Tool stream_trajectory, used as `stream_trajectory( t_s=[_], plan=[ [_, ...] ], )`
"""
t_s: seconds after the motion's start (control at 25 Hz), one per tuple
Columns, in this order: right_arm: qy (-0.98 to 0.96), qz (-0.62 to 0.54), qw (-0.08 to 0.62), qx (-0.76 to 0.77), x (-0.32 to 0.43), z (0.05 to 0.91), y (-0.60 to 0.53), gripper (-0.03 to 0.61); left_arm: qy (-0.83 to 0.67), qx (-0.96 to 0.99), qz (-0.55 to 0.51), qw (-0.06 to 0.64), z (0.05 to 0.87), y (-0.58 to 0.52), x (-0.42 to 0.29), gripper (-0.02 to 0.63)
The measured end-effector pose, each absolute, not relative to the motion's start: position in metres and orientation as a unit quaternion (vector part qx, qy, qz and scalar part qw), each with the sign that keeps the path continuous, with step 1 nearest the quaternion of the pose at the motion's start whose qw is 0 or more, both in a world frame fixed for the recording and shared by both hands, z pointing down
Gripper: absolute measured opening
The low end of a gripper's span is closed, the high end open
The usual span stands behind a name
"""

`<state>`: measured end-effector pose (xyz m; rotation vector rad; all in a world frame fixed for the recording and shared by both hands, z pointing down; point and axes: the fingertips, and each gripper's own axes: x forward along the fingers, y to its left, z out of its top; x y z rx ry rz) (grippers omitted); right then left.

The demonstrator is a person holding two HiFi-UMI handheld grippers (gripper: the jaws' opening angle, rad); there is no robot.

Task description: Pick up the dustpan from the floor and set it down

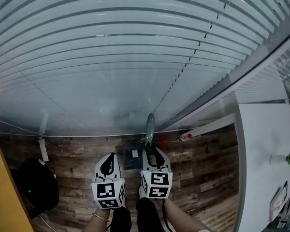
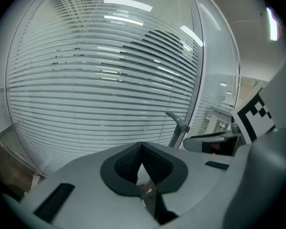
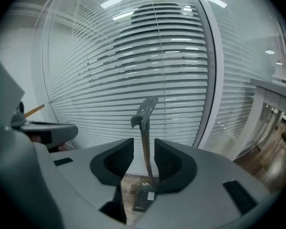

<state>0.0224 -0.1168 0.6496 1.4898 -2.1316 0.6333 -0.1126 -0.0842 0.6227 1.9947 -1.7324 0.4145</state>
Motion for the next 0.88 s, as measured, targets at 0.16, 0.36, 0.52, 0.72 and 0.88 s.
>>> stream_trajectory(
  t_s=[0.16, 0.36, 0.52, 0.72, 0.88],
  plan=[
    [-0.764, 0.221, 0.242, 0.555, 0.042, 0.645, -0.102, 0.129, -0.628, 0.731, 0.146, 0.224, 0.609, -0.081, -0.109, 0.005],
    [-0.76, 0.19, 0.202, 0.588, 0.06, 0.57, -0.111, 0.122, -0.63, 0.739, 0.129, 0.203, 0.546, -0.086, -0.108, 0.005],
    [-0.756, 0.166, 0.16, 0.613, 0.074, 0.504, -0.112, 0.083, -0.637, 0.74, 0.104, 0.189, 0.497, -0.089, -0.111, 0.005],
    [-0.762, 0.147, 0.136, 0.616, 0.092, 0.45, -0.09, 0.051, -0.642, 0.741, 0.086, 0.175, 0.451, -0.077, -0.105, 0.005],
    [-0.768, 0.132, 0.116, 0.615, 0.098, 0.407, -0.092, 0.043, -0.637, 0.754, 0.066, 0.145, 0.403, -0.08, -0.104, 0.005]
  ],
)
